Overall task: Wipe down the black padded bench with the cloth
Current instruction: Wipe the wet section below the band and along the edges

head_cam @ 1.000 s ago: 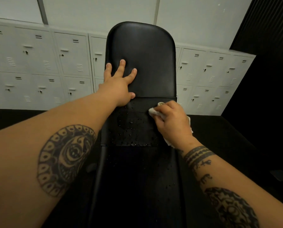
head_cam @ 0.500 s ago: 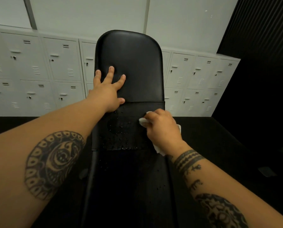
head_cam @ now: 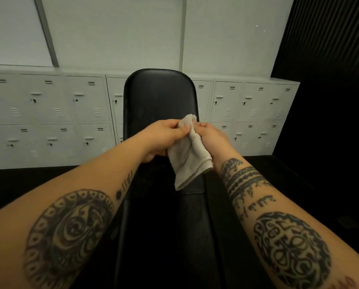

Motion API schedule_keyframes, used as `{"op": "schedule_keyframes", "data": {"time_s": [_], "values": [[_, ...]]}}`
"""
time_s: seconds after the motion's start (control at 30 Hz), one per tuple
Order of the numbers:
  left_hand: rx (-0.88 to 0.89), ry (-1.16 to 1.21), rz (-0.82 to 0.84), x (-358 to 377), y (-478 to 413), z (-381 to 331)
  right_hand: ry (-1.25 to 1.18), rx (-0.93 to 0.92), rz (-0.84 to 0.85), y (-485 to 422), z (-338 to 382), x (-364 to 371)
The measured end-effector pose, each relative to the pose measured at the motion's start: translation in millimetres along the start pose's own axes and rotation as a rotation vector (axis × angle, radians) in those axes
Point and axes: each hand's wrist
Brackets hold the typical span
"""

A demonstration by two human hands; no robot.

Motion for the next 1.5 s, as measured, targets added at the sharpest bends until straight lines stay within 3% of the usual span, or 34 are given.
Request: {"op": "schedule_keyframes", "data": {"time_s": [0.2,0.3,0.4,0.5,0.57,0.63,0.73,0.8,0.9,1.0,1.3,1.5], "values": [[0.032,0.051,-0.184,15,6,22,0.162,-0.018,0.02,14,-22,-2],[0.0,0.122,-0.273,26,7,27,0.363,-0.141,0.084,24,-39,-3],[-0.076,0.284,-0.149,37,11,31,0.544,-0.225,0.152,38,-52,-7],[-0.167,0.451,0.031,32,19,42,0.626,-0.28,0.119,43,-65,-21],[-0.17,0.275,0.049,24,22,48,0.702,-0.284,-0.003,40,-73,-33],[-0.081,-0.032,-0.172,14,22,53,0.812,-0.261,-0.142,32,-78,-45],[0.102,-0.376,-0.649,-16,12,68,1.032,-0.184,-0.18,22,-83,-55],[0.07,-0.508,-0.768,-38,3,82,1.145,-0.18,-0.139,15,-88,-55],[-0.16,-0.494,-0.63,-43,-1,92,1.3,-0.252,-0.09,1,-95,-46],[-0.21,-0.598,-0.494,-30,-2,101,1.359,-0.319,-0.098,-11,-101,-29],[-0.23,-0.708,-0.518,-23,-3,109,1.565,-0.349,0.016,14,-128,-39],[-0.232,-0.705,-0.517,-23,-4,110,1.425,-0.3,-0.208,-6,-116,-53]]}}
Point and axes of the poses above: each hand's wrist, its own y-axis away from the middle knuckle, its own x-axis out of the palm, z = x × y, and after that the axes turned 9 degrees about z, right-handed
